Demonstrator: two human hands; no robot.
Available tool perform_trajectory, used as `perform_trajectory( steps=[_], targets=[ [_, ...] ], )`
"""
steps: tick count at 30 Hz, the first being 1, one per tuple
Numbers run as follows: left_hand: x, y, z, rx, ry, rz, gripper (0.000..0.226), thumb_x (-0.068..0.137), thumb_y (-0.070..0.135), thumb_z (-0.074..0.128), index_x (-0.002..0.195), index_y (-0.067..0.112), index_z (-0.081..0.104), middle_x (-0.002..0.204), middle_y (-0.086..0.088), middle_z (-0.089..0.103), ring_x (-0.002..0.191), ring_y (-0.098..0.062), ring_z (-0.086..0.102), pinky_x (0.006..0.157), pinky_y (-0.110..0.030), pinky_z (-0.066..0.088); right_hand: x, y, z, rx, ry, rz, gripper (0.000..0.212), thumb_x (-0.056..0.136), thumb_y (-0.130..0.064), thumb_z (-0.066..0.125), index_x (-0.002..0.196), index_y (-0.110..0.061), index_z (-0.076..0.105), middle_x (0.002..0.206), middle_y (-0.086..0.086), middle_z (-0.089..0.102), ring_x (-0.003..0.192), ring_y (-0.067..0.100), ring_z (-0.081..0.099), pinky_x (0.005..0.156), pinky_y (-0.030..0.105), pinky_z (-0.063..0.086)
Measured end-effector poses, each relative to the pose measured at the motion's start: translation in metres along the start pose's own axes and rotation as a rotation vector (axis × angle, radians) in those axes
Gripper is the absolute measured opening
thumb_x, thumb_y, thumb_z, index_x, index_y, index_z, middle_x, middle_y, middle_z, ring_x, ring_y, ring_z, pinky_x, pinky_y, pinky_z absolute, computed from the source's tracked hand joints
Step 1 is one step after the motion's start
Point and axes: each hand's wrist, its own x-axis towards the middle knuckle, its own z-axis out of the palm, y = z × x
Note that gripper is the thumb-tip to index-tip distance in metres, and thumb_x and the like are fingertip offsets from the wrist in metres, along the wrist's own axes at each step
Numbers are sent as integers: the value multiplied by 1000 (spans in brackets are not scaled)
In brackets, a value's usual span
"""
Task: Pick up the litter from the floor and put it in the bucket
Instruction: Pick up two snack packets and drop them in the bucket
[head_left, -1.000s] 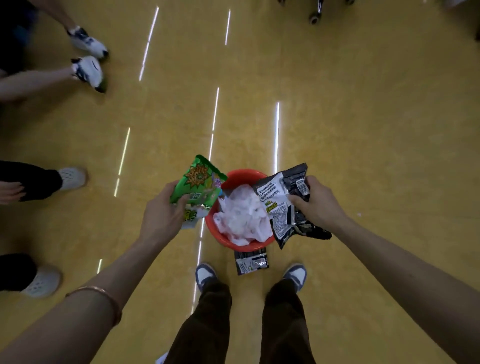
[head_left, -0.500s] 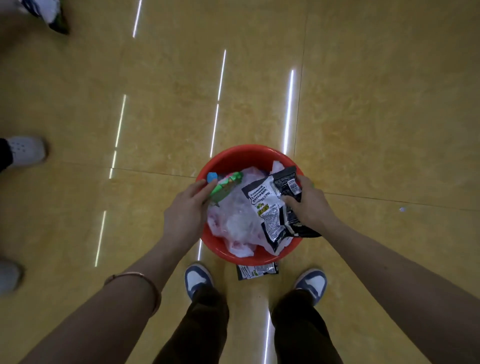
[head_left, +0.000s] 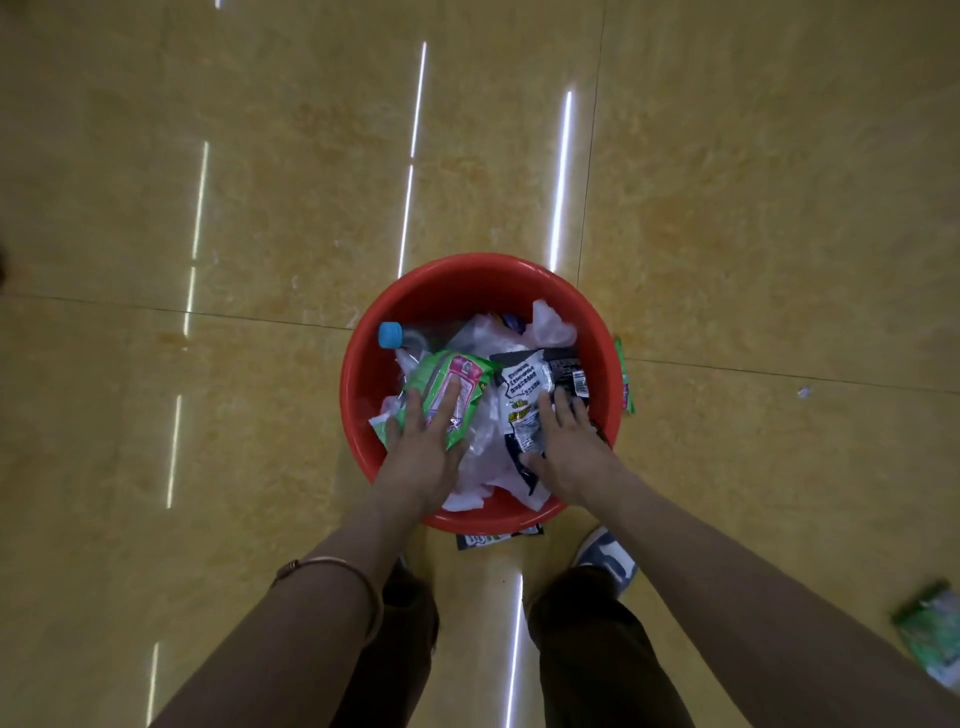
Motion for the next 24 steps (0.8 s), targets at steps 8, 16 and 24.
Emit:
perform_trajectory(
  steps=[8, 16, 24],
  targets=[
    [26, -30, 34, -218, 67, -40, 76, 96, 28, 49, 136, 47, -13, 155, -9, -21, 142, -40, -12, 117, -47, -1, 46, 4, 29, -34, 7, 61, 79, 96, -13, 44, 141, 13, -16, 153, 29, -15, 145, 37, -7, 119, 38, 5],
    [10, -19, 8, 19, 56, -101, 66, 91, 57, 39, 146, 47, 3, 157, -7, -8, 141, -39, -1, 111, -53, 22, 17, -2, -5, 74, 4, 67, 78, 89, -20, 54, 147, 3, 7, 150, 22, 22, 137, 33, 27, 110, 36, 29],
    [-54, 37, -52, -10, 198, -62, 64, 89, 25, 54, 146, 21, 25, 148, -11, 20, 134, -30, 23, 102, -43, 37, -72, -1, -70, 225, 357, -96, 47, 92, -40, 52, 127, -9, 49, 119, 12, 55, 105, 29, 56, 84, 36, 46]
  ],
)
